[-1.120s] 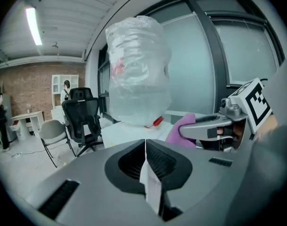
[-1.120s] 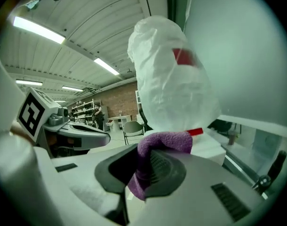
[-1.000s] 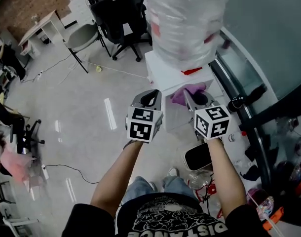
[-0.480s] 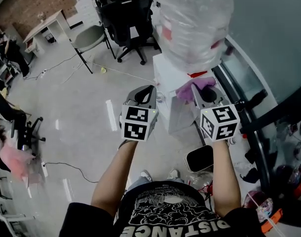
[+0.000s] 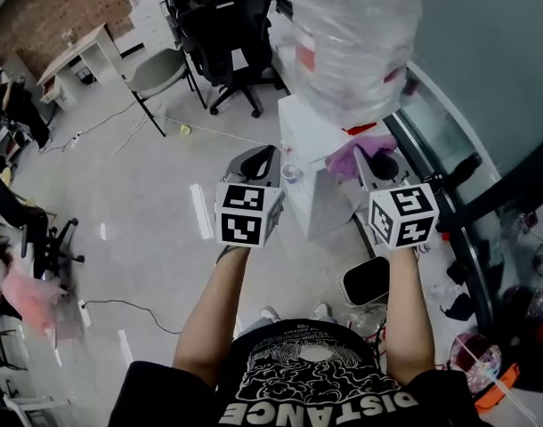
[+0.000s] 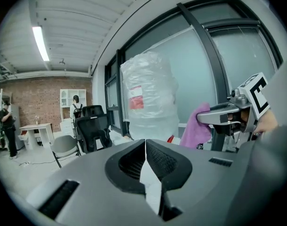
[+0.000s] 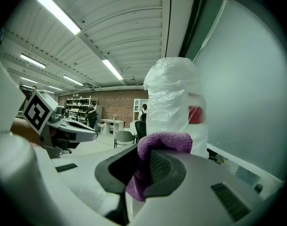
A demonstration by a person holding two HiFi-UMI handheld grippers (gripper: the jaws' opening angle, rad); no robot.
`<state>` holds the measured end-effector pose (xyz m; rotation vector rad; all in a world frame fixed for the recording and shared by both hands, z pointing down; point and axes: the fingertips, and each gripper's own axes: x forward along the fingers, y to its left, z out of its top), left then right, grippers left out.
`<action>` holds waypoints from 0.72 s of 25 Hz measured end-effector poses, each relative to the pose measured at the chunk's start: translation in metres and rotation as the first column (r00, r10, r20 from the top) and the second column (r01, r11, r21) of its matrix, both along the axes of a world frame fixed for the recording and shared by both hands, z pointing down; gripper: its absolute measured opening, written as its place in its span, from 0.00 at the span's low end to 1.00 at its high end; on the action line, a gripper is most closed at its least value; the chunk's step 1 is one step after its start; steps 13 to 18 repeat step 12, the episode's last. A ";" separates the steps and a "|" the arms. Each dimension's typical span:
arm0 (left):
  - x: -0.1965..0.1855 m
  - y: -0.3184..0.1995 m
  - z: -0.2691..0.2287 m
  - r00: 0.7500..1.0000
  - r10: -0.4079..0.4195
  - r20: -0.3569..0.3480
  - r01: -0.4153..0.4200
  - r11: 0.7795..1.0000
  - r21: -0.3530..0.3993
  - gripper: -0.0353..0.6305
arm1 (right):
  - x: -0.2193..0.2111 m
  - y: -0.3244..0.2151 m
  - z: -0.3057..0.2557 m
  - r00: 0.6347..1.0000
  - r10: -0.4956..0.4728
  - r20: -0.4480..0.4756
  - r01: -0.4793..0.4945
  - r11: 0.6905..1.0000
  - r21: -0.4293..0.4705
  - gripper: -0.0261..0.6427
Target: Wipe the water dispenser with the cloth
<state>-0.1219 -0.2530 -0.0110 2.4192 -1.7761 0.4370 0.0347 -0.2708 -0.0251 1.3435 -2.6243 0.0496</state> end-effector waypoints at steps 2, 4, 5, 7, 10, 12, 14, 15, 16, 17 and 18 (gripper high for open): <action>-0.004 0.000 -0.002 1.000 -0.004 -0.003 0.004 1.000 0.002 0.09 | 0.000 0.001 -0.001 1.000 0.007 0.003 -0.007 1.000 0.002 0.10; -0.006 0.001 -0.002 1.000 -0.007 -0.002 0.007 1.000 0.002 0.09 | 0.000 0.002 -0.003 1.000 0.011 0.018 -0.011 1.000 -0.002 0.10; -0.006 0.002 -0.002 1.000 -0.006 -0.003 0.006 1.000 0.001 0.09 | 0.000 0.003 -0.003 1.000 0.012 0.024 -0.012 1.000 -0.004 0.10; -0.006 0.002 -0.003 1.000 -0.004 -0.005 0.004 1.000 -0.001 0.09 | 0.000 0.004 -0.004 1.000 0.011 0.023 -0.011 1.000 -0.005 0.10; -0.004 0.003 -0.004 1.000 0.002 0.000 -0.002 1.000 -0.001 0.09 | -0.001 0.004 -0.005 1.000 0.010 0.016 -0.010 1.000 -0.003 0.10; -0.003 0.004 -0.004 1.000 0.005 0.002 -0.005 1.000 -0.001 0.09 | 0.000 0.005 -0.006 1.000 0.011 0.017 -0.011 1.000 -0.002 0.10; -0.003 0.004 -0.004 1.000 0.005 0.002 -0.005 1.000 -0.001 0.09 | 0.000 0.005 -0.006 1.000 0.011 0.017 -0.011 1.000 -0.002 0.10; -0.003 0.004 -0.004 1.000 0.005 0.002 -0.005 1.000 -0.001 0.09 | 0.000 0.005 -0.006 1.000 0.011 0.017 -0.011 1.000 -0.002 0.10; -0.003 0.004 -0.004 1.000 0.005 0.002 -0.005 1.000 -0.001 0.09 | 0.000 0.005 -0.006 1.000 0.011 0.017 -0.011 1.000 -0.002 0.10; -0.003 0.004 -0.004 1.000 0.005 0.002 -0.005 1.000 -0.001 0.09 | 0.000 0.005 -0.006 1.000 0.011 0.017 -0.011 1.000 -0.002 0.10; -0.003 0.004 -0.004 1.000 0.005 0.002 -0.005 1.000 -0.001 0.09 | 0.000 0.005 -0.006 1.000 0.011 0.017 -0.011 1.000 -0.002 0.10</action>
